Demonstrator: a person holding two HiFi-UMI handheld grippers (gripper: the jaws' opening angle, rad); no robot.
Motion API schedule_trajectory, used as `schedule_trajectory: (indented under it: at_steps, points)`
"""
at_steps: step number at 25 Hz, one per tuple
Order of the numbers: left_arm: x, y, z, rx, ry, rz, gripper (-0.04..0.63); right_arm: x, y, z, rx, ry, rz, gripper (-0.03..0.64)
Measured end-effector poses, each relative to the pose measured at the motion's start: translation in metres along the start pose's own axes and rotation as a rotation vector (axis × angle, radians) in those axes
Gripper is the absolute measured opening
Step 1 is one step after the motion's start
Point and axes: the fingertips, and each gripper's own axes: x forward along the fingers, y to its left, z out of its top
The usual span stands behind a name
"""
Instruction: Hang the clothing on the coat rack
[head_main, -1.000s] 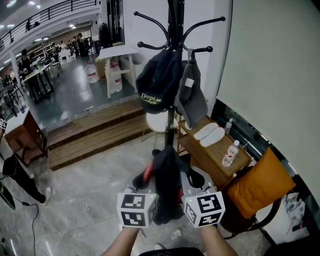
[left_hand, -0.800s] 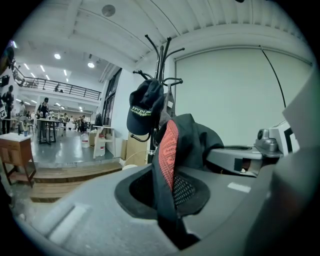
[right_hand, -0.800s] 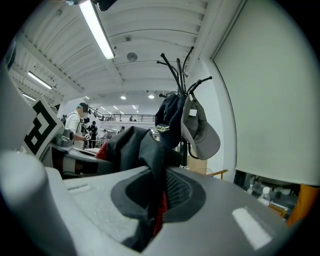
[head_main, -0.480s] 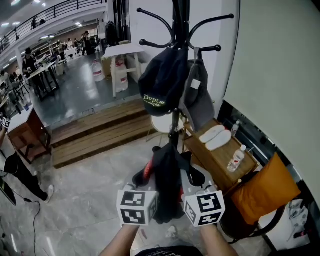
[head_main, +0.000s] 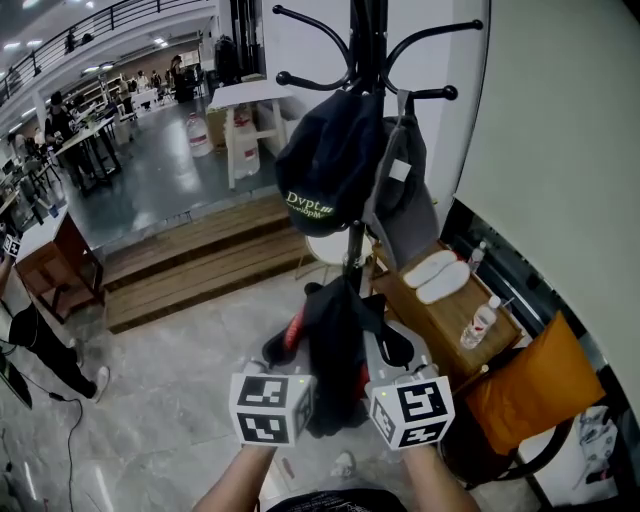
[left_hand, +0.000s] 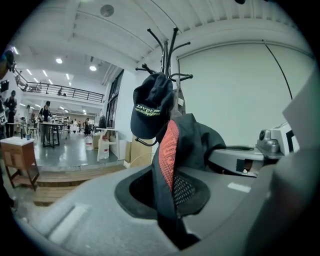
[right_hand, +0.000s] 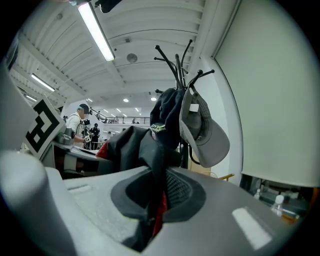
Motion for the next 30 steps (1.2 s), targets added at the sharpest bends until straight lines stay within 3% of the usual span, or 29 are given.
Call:
schedule_trajectory:
  at_steps: [23,30]
  points:
    - [0.061,0.010,0.010,0.008,0.014,0.036,0.031,0.053,-0.039,-0.001,0.043,-0.023,0.021,0.020]
    - [0.073,0.018,0.011,0.018,0.025,-0.014,0.031,0.059,-0.046,-0.005,0.048,-0.012,-0.045,0.020]
